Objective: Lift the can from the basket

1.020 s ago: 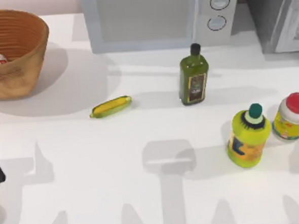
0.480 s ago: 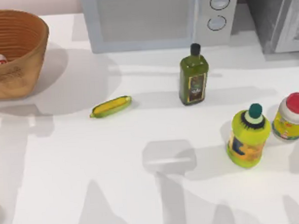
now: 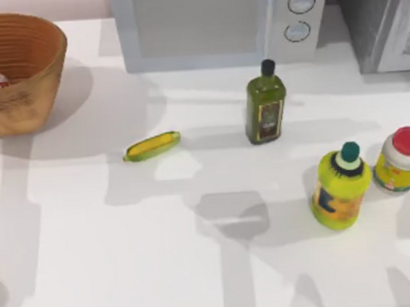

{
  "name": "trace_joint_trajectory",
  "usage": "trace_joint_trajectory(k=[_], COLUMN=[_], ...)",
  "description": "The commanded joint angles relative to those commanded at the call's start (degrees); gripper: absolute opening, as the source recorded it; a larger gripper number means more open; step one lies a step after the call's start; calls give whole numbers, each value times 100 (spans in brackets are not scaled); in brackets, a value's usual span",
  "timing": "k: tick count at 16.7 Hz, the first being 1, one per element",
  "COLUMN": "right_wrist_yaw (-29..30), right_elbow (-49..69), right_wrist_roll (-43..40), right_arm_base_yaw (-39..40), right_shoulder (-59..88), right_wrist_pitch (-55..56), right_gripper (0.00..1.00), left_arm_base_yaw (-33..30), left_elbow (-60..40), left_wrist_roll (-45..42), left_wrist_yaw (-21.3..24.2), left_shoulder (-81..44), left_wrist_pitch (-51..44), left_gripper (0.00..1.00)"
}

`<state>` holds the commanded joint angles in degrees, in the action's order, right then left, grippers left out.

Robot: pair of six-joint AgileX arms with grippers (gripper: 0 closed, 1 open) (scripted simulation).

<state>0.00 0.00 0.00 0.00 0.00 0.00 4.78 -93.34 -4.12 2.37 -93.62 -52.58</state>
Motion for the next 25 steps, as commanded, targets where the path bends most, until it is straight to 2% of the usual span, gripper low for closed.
trace_joint_trajectory(k=[7,12,15,21,25], right_wrist_yaw=[0,0,0,0,0], right_elbow=[0,0,0,0,0], right_wrist_roll=[0,0,0,0,0], right_arm_base_yaw=[0,0,0,0,0], right_shoulder=[0,0,0,0,0], right_wrist_pitch=[0,0,0,0,0], right_gripper=[100,100,100,100,100], left_arm_base_yaw=[82,118,126,94,91], left_elbow=[-3599,-5188,-5562,-5536,-4916], left_wrist_roll=[-216,-323,-349,-342,-314], left_wrist_yaw=[216,315,339,335,335], left_shoulder=[-3585,-5202,-5587,-5602,-5560], left_wrist_pitch=[-2025,-2944,-3162,-3138,-2545], left_gripper=[100,100,100,100,100])
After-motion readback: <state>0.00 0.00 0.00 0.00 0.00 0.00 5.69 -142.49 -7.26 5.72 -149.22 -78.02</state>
